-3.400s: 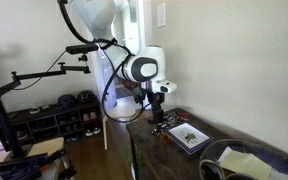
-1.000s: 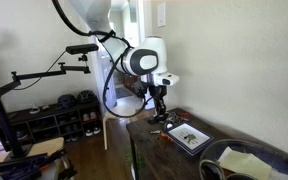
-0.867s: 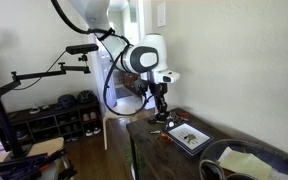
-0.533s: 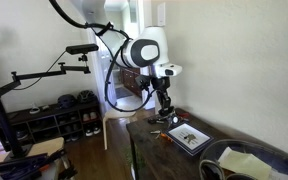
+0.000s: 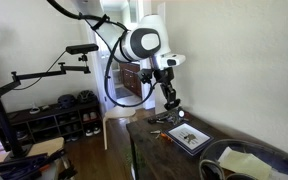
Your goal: Put the two sets of keys on top of the blue and white object.
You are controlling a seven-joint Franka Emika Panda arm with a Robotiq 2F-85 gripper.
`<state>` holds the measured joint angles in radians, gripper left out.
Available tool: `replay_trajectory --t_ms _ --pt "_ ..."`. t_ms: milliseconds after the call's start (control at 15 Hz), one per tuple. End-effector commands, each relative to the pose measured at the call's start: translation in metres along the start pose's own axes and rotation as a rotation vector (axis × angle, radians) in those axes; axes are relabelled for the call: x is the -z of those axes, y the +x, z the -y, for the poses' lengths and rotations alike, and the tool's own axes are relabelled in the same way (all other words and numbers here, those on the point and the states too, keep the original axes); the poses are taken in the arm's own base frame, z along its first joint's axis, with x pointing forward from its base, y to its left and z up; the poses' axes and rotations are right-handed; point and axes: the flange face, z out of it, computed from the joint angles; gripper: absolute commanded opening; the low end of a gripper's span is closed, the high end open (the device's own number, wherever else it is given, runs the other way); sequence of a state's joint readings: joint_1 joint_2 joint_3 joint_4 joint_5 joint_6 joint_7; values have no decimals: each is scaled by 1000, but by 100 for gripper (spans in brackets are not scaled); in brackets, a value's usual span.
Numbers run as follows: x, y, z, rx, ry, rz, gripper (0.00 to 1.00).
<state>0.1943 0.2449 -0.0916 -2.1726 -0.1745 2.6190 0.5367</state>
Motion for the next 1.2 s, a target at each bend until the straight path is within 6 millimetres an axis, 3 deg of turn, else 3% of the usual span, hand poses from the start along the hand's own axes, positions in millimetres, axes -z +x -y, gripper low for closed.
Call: replay_trajectory --t_ms 0,267,667,1133 --pt "18 -9 -17 -41 -1 -50 8" --pt "12 -9 -34 -82 -13 -38 8" --pt "-15 -9 -57 -112 -33 14 7" --pt "-49 0 -69 -132 -38 70 8"
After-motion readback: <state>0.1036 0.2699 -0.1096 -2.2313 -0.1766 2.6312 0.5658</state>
